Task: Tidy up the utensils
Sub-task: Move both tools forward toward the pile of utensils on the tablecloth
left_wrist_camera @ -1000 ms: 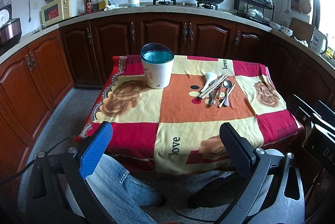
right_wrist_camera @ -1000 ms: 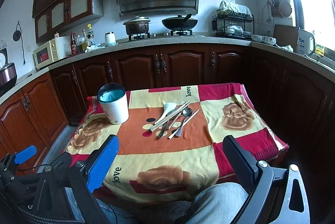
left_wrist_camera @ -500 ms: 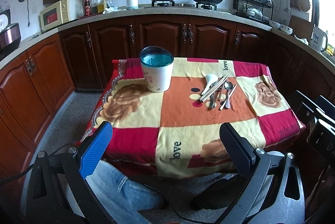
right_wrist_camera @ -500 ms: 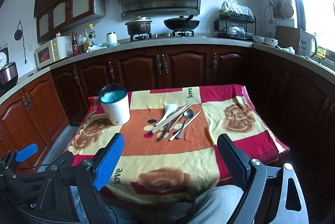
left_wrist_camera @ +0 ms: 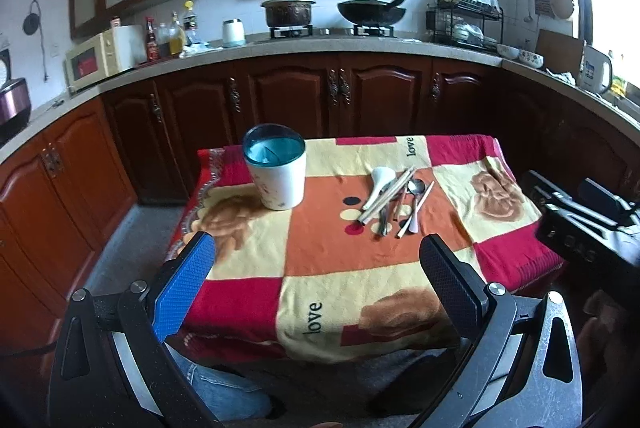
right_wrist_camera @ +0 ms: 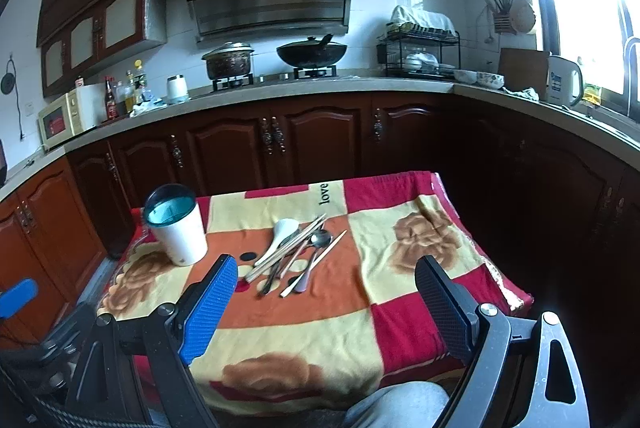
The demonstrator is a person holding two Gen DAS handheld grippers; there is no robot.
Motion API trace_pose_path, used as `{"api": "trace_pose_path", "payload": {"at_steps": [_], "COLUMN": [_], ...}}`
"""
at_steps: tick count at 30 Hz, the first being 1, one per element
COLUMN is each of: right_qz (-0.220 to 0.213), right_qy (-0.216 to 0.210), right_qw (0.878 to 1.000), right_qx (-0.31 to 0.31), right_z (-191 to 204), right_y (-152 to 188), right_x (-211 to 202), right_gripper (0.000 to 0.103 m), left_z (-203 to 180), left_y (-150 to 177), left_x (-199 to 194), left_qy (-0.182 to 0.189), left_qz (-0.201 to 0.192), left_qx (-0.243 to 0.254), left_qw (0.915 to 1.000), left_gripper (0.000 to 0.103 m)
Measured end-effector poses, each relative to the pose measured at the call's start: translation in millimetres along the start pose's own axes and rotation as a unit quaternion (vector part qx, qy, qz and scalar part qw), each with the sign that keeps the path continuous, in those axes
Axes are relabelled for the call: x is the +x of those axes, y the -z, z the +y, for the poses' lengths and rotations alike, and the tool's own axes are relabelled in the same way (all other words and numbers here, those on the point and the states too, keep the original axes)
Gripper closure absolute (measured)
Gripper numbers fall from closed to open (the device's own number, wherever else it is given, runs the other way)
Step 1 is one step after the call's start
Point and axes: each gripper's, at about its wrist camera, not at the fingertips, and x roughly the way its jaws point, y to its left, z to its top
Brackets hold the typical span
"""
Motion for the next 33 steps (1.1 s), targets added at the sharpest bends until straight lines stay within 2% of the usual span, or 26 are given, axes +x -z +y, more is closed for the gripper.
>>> {"api": "trace_pose_path", "payload": {"at_steps": [3,6,8,12,15,17,20,24,26,29,30,33], "right_qz": [0.006,0.008,0.007,0.004,-0.001,-0.006,-0.012,-0.013,-0.013,-0.026,-0.03,-0.043], "right_qy": [-0.007,-0.012,-0.018,-0.015,-0.014,-0.009,-0.003,-0.002,-0.002,0.006,0.009,0.019], "right_qw": [1.0,1.0,1.0,1.0,1.0,1.0,0.999,0.999,0.999,0.999,0.999,0.999], "right_qx": [0.001,-0.005,-0.007,-0.014,-0.017,-0.021,-0.03,-0.032,-0.03,-0.022,-0.018,-0.006], "right_z": [-1.1,3.8,8.1,20.1,30.1,35.4,41.9,45.4,43.7,33.2,27.9,7.5], "right_y": [0.2,-0.9,-0.8,0.5,-0.7,-1.9,-3.3,-2.9,-2.5,-6.3,-8.4,-16.2], "right_x": [7.6,12.1,12.2,12.1,13.3,12.1,9.1,8.6,7.6,-2.1,-5.7,-19.0], "right_gripper": [0.014,0.014,0.014,0.014,0.014,0.014,0.014,0.014,0.014,0.014,0.014,0.014], "left_z": [17.5,47.3,70.9,116.4,140.8,150.0,142.9,106.4,84.0,44.3,24.7,-11.7], "left_y": [-3.8,-9.1,-10.5,-7.3,4.8,14.2,26.1,39.3,47.9,47.7,44.6,29.9], "left_x": [-6.3,4.3,18.2,50.8,73.3,81.4,81.4,78.7,69.6,35.4,17.1,-19.7], "left_qy": [-0.016,-0.037,-0.063,-0.088,-0.112,-0.113,-0.086,-0.051,-0.013,0.023,0.045,0.087], "left_qz": [-0.003,0.007,0.007,0.016,0.021,0.031,0.044,0.054,0.066,0.044,0.029,-0.002], "left_qx": [-0.018,-0.039,-0.045,-0.061,-0.058,-0.06,-0.067,-0.051,-0.052,-0.022,-0.002,0.03], "left_qw": [0.9997,0.9985,0.9969,0.9941,0.9918,0.9913,0.993,0.996,0.9964,0.9985,0.9986,0.9957], "left_gripper": [0.0,0.0,0.0,0.0,0.0,0.0,0.0,0.0,0.0,0.0,0.0,0.0]}}
